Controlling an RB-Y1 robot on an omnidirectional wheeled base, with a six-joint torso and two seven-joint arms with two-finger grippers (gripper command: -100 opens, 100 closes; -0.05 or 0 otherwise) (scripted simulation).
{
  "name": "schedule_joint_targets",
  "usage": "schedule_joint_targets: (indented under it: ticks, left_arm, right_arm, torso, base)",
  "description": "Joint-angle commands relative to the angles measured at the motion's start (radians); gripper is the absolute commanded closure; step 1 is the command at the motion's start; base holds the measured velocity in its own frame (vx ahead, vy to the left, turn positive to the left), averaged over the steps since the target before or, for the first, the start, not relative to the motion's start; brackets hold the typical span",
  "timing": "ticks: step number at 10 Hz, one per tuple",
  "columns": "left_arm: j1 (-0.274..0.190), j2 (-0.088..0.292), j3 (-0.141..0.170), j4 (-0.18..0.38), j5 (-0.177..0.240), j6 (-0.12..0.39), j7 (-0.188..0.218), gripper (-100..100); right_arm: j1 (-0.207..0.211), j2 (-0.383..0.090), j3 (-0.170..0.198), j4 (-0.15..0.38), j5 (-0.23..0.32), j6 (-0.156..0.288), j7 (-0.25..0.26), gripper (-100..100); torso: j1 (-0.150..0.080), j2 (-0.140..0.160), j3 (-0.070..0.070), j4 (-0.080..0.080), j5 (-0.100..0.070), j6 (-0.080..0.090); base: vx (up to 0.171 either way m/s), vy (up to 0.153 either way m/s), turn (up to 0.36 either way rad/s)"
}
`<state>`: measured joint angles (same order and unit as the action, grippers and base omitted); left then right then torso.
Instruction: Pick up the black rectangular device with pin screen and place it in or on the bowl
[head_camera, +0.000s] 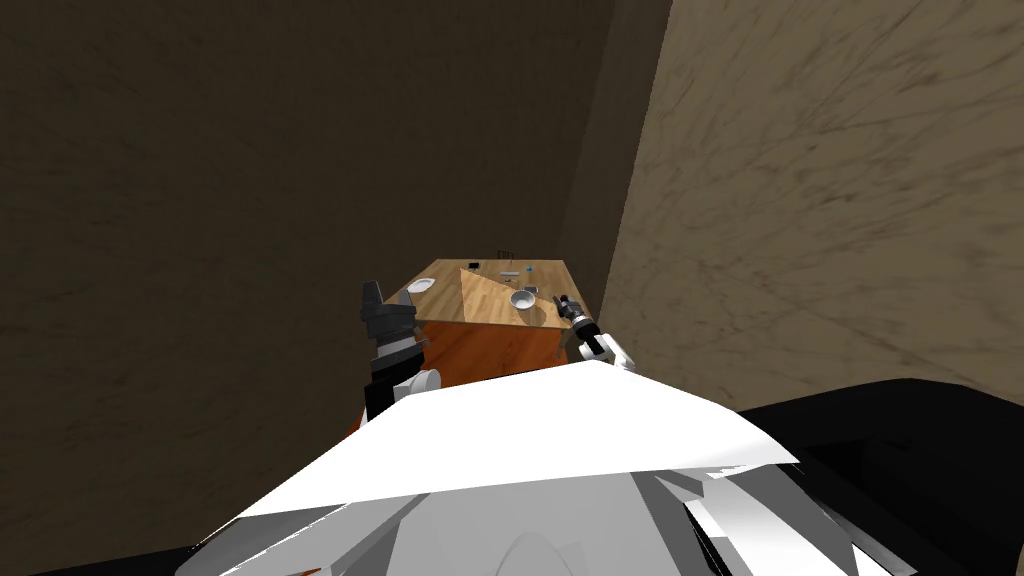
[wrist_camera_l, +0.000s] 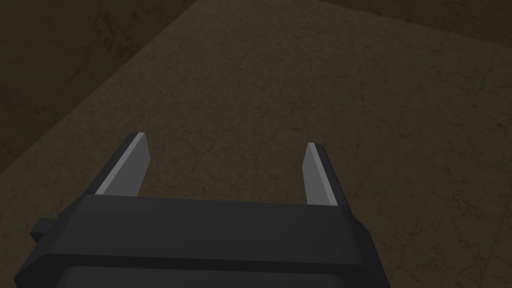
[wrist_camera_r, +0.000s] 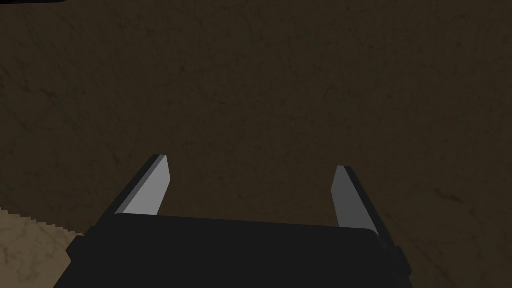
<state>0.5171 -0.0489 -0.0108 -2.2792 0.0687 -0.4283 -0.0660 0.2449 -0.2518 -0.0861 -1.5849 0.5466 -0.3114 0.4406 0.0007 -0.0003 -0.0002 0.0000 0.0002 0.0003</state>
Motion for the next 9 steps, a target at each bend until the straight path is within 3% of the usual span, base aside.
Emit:
schedule_joint_targets:
  ticks: [1,9]
  left_arm:
    - [0.0,0.0,0.0,0.0,0.0,0.0,0.0,0]
    - [0.0,0.0,0.0,0.0,0.0,0.0,0.0,0]
  right_arm:
    - [-0.012,-0.005,-0.007,0.046,0.018,0.004,0.024,-100]
    - [-0.047,-0.045,-0.039,0.212,0.049,0.04,0.105,-100]
  torso:
    - [0.0,0.0,0.0,0.0,0.0,0.0]
    - [0.001,-0.001,-0.001,0.0,0.0,0.0]
  base:
    - [0.008,0.018,0.01]
    - [0.016,0.025,0.006]
